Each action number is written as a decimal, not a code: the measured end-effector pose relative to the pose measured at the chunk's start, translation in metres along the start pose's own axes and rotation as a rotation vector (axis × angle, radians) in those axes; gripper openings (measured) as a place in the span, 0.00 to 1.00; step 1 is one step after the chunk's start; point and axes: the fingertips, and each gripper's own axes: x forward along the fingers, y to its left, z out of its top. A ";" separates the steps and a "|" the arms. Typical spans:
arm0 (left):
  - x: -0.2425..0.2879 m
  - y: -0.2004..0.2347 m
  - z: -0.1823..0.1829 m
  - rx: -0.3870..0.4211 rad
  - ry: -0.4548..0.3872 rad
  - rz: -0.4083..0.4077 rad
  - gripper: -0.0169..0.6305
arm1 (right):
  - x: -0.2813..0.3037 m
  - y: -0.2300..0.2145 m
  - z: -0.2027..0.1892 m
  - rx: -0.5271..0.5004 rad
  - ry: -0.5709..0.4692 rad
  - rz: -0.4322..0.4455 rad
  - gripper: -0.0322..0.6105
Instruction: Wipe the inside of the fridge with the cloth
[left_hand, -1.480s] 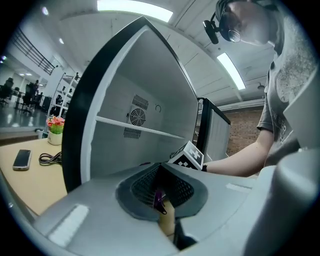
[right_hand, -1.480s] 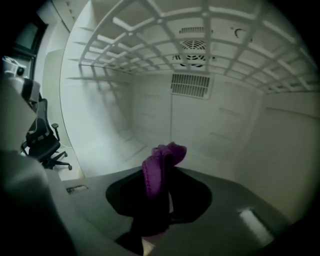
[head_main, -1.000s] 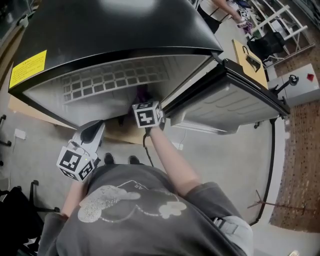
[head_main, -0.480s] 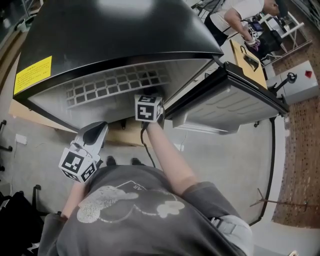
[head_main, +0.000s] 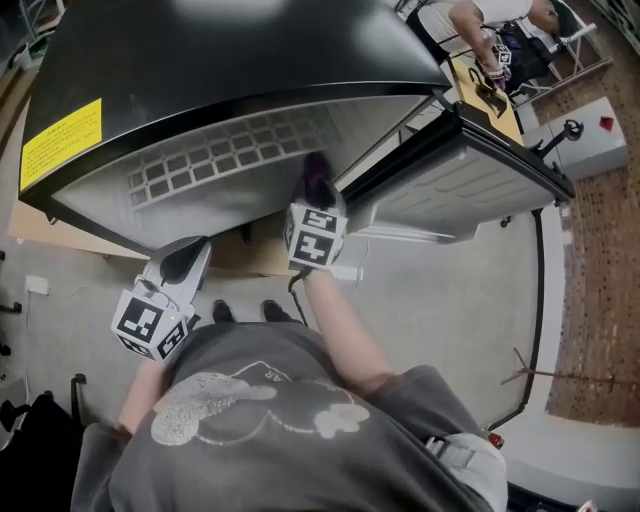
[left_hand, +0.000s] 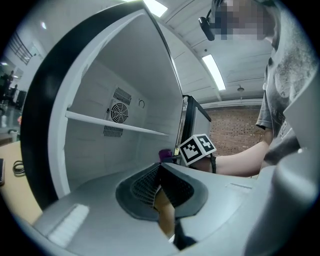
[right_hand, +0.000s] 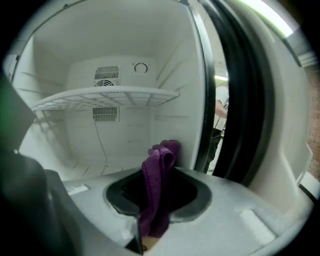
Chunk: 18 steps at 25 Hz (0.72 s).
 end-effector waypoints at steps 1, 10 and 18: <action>-0.001 -0.002 0.000 -0.001 0.010 -0.013 0.05 | -0.009 0.001 -0.002 -0.026 -0.017 -0.003 0.18; 0.000 -0.006 -0.007 0.012 0.032 -0.105 0.05 | -0.069 0.017 -0.027 -0.089 -0.078 0.024 0.18; -0.008 -0.012 -0.018 0.003 0.045 -0.033 0.05 | -0.079 0.009 -0.064 -0.039 -0.025 0.074 0.18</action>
